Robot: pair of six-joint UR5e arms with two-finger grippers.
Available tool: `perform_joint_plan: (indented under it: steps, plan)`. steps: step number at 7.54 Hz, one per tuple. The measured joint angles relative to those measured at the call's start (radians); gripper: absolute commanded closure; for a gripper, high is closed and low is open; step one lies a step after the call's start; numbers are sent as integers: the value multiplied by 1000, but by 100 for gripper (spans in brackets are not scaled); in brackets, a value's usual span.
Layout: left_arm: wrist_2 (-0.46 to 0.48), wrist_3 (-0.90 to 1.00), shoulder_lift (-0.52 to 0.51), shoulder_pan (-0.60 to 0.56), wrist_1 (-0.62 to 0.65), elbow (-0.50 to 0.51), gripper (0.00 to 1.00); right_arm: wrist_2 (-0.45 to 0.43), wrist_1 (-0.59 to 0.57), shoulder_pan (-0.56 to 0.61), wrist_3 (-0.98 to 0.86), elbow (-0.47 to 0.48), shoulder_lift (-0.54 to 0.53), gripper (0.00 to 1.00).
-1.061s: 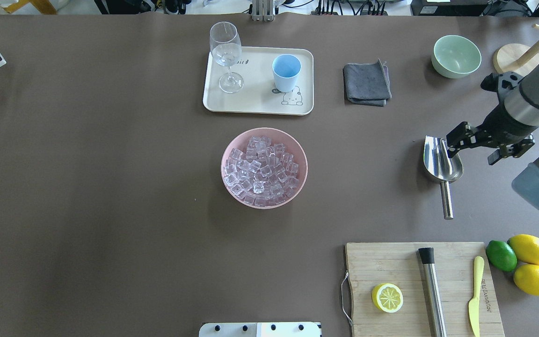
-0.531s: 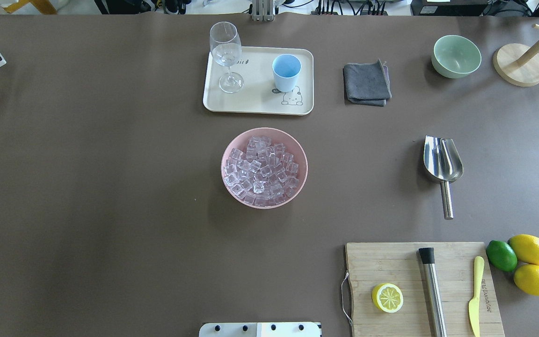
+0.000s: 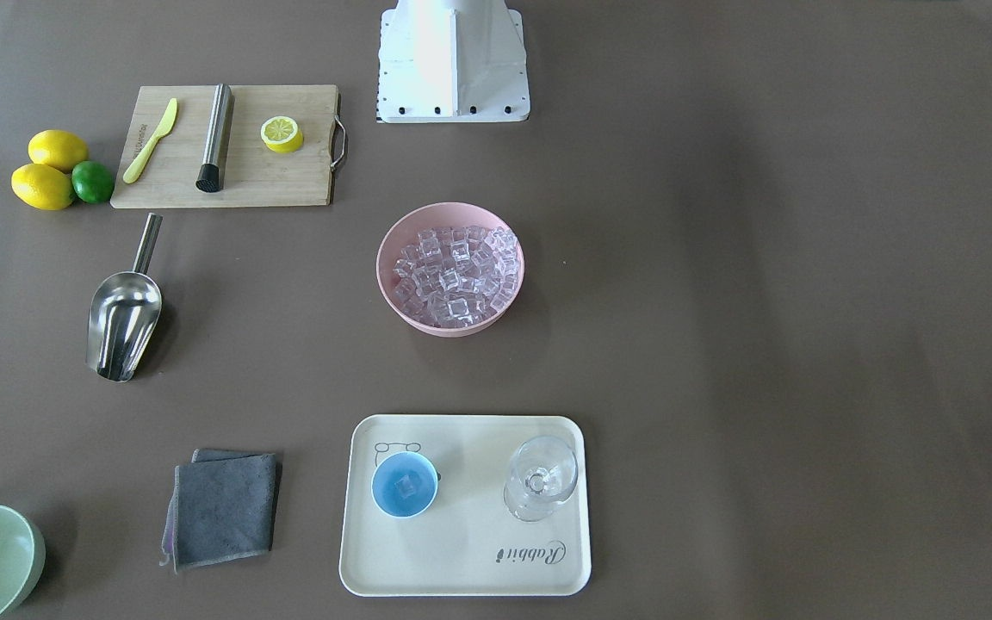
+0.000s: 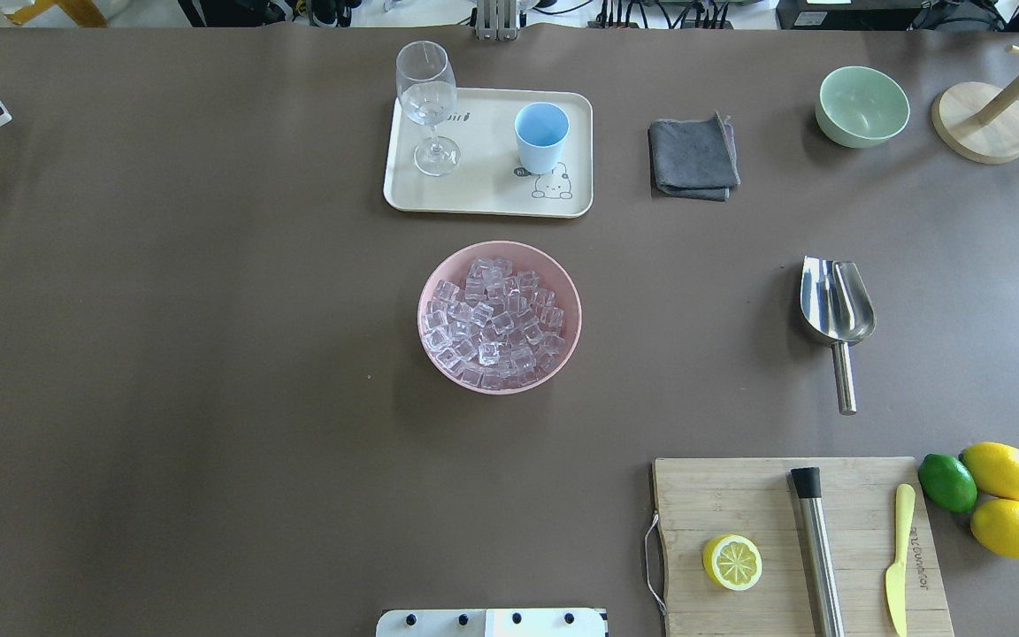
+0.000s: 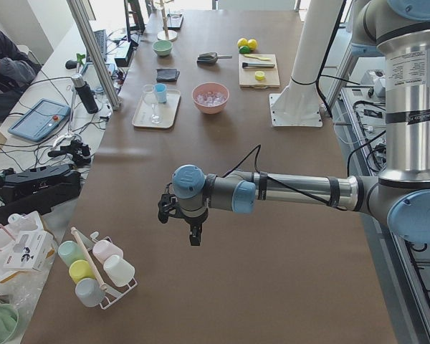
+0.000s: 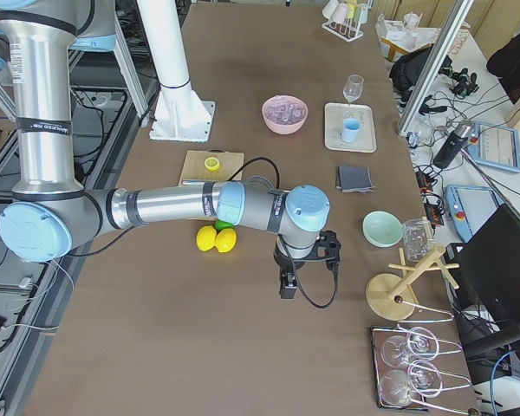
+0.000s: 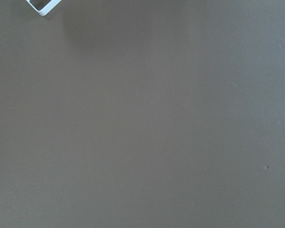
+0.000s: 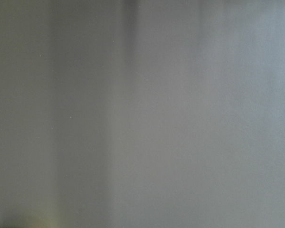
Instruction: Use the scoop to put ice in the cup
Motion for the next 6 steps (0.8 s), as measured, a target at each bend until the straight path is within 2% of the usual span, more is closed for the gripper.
perform_joint_plan:
  steps: [6]
  plan:
    - [-1, -1, -4, 2, -3, 14, 2, 5, 93, 3, -4, -70, -21, 0]
